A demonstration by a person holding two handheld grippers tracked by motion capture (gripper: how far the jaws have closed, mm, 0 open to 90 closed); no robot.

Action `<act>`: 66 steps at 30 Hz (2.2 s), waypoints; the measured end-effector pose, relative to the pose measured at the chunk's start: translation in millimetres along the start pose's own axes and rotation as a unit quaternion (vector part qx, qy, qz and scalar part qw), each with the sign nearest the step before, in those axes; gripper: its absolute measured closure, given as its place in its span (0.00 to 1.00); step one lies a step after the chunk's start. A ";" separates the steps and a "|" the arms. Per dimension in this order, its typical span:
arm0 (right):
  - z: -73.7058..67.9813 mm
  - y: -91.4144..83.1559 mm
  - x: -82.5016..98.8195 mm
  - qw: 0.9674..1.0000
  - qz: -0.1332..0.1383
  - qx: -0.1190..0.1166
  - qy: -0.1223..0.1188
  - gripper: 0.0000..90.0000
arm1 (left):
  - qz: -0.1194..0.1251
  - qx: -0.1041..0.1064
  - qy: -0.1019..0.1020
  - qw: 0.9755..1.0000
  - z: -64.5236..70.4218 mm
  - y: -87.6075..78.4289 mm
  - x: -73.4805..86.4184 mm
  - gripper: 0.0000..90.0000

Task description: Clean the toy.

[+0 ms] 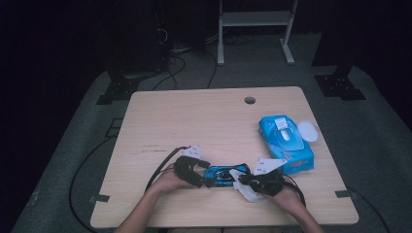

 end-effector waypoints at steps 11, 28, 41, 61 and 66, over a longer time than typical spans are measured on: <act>-1.9 -1.2 2.4 1.000 0.007 0.000 0.000 0.95 | 0.006 0.017 -0.030 0.999 -1.8 0.9 -1.8 0.24; -6.2 -3.0 5.2 1.000 0.014 0.002 -0.011 0.95 | 0.000 0.035 -0.068 0.997 -4.0 5.5 -1.5 0.25; -11.1 -4.8 8.0 1.000 0.022 0.004 -0.020 0.95 | 0.003 0.021 -0.061 0.998 -2.9 4.4 -3.3 0.34; -17.6 -7.0 11.6 0.999 0.029 0.012 -0.032 0.95 | 0.013 0.013 -0.042 0.999 -1.3 1.6 0.1 0.37; -20.6 -7.8 12.8 0.999 0.030 0.011 -0.038 0.96 | 0.014 0.022 -0.045 0.999 0.3 3.1 -1.2 0.35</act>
Point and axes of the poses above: each handheld gripper's, and its own axes: y roughly forward along the jaws, x roughly out of its underside, z roughly to its right, the point moved 10 cm from there along y, roughly forward along the jaws, and after that the axes turned 10 degrees about -z, right-handed, at the moved point
